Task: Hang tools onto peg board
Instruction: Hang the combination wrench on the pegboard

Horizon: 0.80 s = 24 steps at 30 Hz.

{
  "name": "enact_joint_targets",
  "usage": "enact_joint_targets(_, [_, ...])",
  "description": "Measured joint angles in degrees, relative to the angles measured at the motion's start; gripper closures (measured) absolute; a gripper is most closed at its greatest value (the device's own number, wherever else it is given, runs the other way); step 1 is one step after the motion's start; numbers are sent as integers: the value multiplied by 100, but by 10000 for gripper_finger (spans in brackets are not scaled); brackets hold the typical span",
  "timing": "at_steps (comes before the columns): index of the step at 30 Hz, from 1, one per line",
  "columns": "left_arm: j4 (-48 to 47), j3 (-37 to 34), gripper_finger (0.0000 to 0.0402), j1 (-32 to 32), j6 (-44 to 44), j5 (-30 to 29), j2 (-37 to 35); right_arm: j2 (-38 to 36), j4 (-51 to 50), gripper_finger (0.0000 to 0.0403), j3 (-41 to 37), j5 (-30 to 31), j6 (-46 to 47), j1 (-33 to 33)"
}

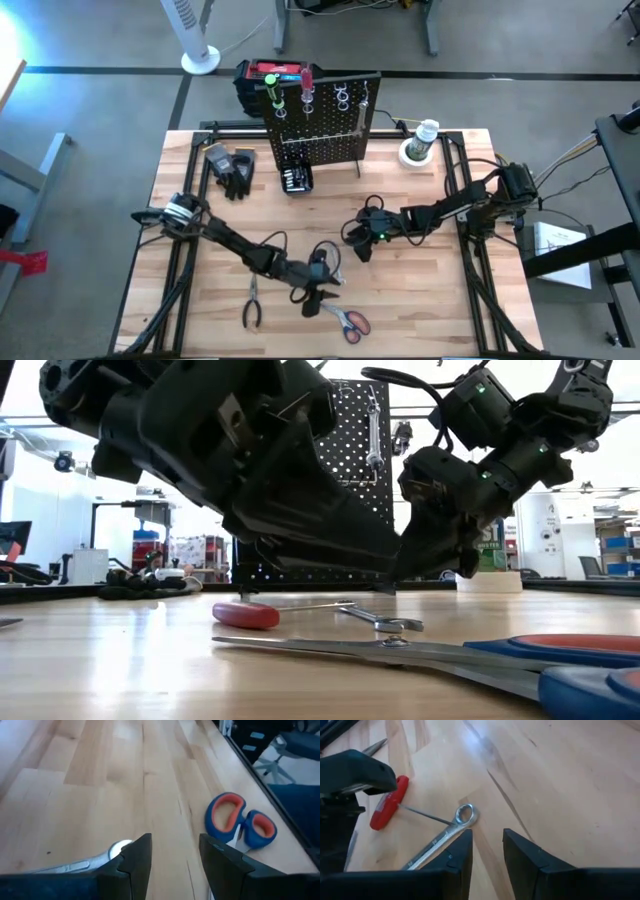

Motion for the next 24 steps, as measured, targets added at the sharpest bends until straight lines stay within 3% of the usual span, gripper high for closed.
enact_joint_targets(14, [-338, 9, 247, 20, -385, 42, 0, 0, -17, 285, 118, 131, 138, -4])
enact_joint_targets(24, [-1276, 11, 247, 199, -915, -957, -9, 0, -86, 287, 141, 129, 380, -2])
